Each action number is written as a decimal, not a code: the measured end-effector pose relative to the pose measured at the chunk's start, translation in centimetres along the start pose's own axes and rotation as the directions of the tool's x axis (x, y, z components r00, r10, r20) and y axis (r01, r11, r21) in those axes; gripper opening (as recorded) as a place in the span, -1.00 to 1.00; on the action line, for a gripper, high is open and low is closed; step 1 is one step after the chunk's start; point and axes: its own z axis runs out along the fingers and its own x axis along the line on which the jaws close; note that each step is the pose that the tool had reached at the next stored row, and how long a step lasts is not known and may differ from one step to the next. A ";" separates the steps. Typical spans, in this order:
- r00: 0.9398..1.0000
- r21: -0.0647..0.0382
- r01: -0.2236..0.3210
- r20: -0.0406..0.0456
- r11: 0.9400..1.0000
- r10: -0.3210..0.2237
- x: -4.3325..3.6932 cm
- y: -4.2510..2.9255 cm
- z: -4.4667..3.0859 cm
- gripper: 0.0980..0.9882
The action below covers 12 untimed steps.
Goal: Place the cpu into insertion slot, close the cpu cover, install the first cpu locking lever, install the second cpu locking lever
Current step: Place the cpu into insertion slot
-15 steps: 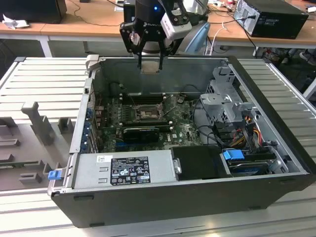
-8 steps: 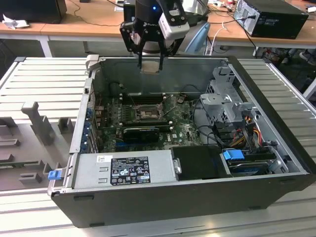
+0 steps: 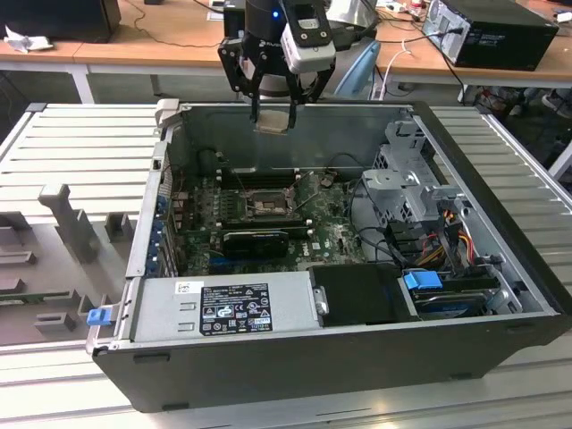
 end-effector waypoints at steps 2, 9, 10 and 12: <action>1.000 0.000 -0.008 0.001 1.000 0.008 0.00 0.00 0.00 -0.03; 0.999 -0.001 -0.038 0.003 0.999 0.038 0.00 0.00 0.01 -0.03; 0.999 -0.001 -0.041 0.004 0.999 0.041 0.00 0.00 0.01 -0.03; 0.999 -0.001 -0.052 0.005 0.999 0.052 0.00 0.00 0.01 -0.03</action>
